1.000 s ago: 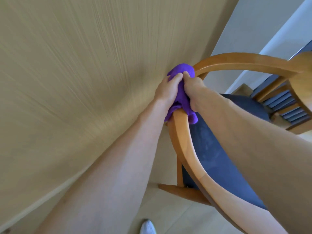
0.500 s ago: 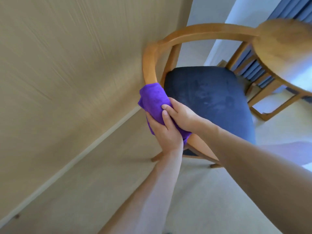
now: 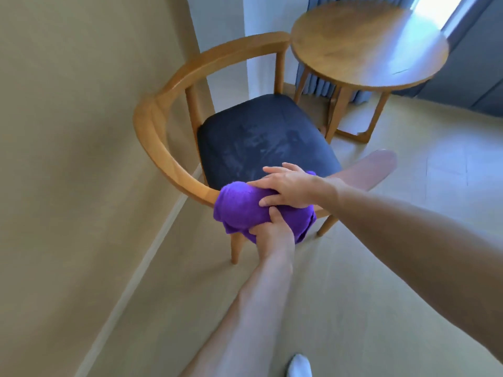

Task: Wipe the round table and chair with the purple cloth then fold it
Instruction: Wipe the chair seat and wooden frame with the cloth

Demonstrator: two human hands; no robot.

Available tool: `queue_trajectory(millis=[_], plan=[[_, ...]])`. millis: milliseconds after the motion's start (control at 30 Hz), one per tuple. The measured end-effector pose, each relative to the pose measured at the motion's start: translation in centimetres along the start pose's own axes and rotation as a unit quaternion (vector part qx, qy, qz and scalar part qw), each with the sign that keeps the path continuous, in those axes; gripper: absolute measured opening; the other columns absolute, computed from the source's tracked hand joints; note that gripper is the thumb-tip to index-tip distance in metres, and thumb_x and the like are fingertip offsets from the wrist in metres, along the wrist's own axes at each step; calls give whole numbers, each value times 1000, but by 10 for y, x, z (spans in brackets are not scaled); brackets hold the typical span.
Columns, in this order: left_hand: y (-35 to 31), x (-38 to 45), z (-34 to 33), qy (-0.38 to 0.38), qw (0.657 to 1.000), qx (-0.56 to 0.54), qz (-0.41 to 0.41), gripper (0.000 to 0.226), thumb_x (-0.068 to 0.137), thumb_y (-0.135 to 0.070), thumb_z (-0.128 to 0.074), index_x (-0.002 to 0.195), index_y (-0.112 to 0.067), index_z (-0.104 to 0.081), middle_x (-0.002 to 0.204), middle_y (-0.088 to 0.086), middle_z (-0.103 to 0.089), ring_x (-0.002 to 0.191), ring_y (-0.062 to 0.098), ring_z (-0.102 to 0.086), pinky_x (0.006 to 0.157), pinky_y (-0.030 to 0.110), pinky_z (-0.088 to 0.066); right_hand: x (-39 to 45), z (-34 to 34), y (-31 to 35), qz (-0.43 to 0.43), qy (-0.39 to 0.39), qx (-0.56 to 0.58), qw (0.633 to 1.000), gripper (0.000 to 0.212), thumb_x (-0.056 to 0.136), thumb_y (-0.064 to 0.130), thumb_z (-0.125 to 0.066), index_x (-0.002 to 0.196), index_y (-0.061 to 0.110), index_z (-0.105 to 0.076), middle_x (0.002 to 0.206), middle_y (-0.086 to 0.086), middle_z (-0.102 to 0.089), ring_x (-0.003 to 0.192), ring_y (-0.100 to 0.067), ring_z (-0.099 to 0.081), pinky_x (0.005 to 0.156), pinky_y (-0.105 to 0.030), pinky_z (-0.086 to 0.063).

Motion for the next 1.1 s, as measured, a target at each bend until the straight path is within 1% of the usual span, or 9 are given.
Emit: queue_trajectory(millis=[133, 233, 300, 367, 467, 600, 833, 967, 1100], plan=[[-53, -10, 38, 11, 931, 252, -265, 36, 92, -39, -49, 86, -10, -69, 90, 10, -75, 82, 29, -69, 77, 48, -59, -15, 1, -6, -20, -42, 24, 999, 57, 100, 52, -39, 153, 37, -27, 159, 10, -32, 153, -19, -4, 120, -50, -4], [-113, -45, 38, -31, 735, 363, -573, 31, 97, -26, -46, 111, -11, -69, 114, 4, -69, 109, 22, -60, 95, 38, -51, -25, 5, -15, -56, -99, 103, 988, 55, 99, 49, -48, 149, 31, -38, 157, 7, -35, 153, -20, -5, 122, -50, -5], [-118, -29, 19, 57, 688, 431, -581, 53, 98, -38, -34, 132, -8, -60, 130, 8, -63, 123, 26, -56, 105, 42, -46, -37, 15, -29, -115, -176, 173, 962, 54, 96, 39, -58, 146, 26, -44, 157, 4, -35, 153, -20, -7, 123, -47, -7], [-110, -8, 3, 71, 614, 543, -568, 69, 96, -53, -23, 134, -6, -56, 121, 9, -66, 110, 30, -63, 92, 43, -50, -71, 25, -50, -225, -344, 250, 877, 49, 92, 19, -63, 140, 21, -53, 152, -1, -42, 147, -21, -26, 120, -36, -21], [-106, 2, -5, 50, 517, 651, -553, 60, 99, -60, -25, 121, -11, -51, 111, 7, -61, 99, 28, -62, 81, 39, -47, -151, -12, -45, -469, -551, 307, 619, 47, 84, 0, -57, 129, 13, -58, 131, -8, -54, 121, -24, -52, 99, -16, -34], [-120, 28, -2, 110, 564, 656, -490, 61, 105, -55, -21, 116, -7, -58, 118, 14, -65, 111, 34, -62, 87, 40, -46, -135, -71, 29, -571, -525, 408, 481, 49, 89, 7, -57, 137, 4, -47, 136, -13, -48, 129, -30, -44, 111, -42, -35], [-130, 41, 12, 188, 591, 608, -495, 47, 106, -43, -28, 139, -14, -46, 142, 11, -51, 125, 32, -53, 96, 43, -43, -89, -80, 85, -613, -511, 496, 344, 66, 90, 30, -64, 146, 7, -37, 147, -11, -37, 137, -26, -35, 115, -37, -29], [-107, 18, 2, 236, 526, 580, -576, 65, 103, -51, -31, 159, -25, -12, 153, 2, -37, 130, 26, -49, 99, 44, -44, -51, -110, 91, -561, -469, 652, 201, 54, 90, 56, -49, 118, 10, -55, 117, 0, -60, 112, -21, -57, 104, -45, -45], [-109, 15, -22, 205, 518, 615, -558, 67, 101, -59, -28, 158, -28, -10, 134, 7, -48, 113, 34, -58, 87, 44, -44, -48, -108, 61, -523, -495, 678, 148, 56, 83, 59, -40, 105, 11, -59, 109, -7, -68, 104, -26, -65, 97, -48, -51]])
Point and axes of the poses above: each hand's wrist, its own x-axis towards the middle knuckle, its own z-axis out of the back of the hand, y = z × x, the point moved 9 cm from there along x, towards the middle knuckle
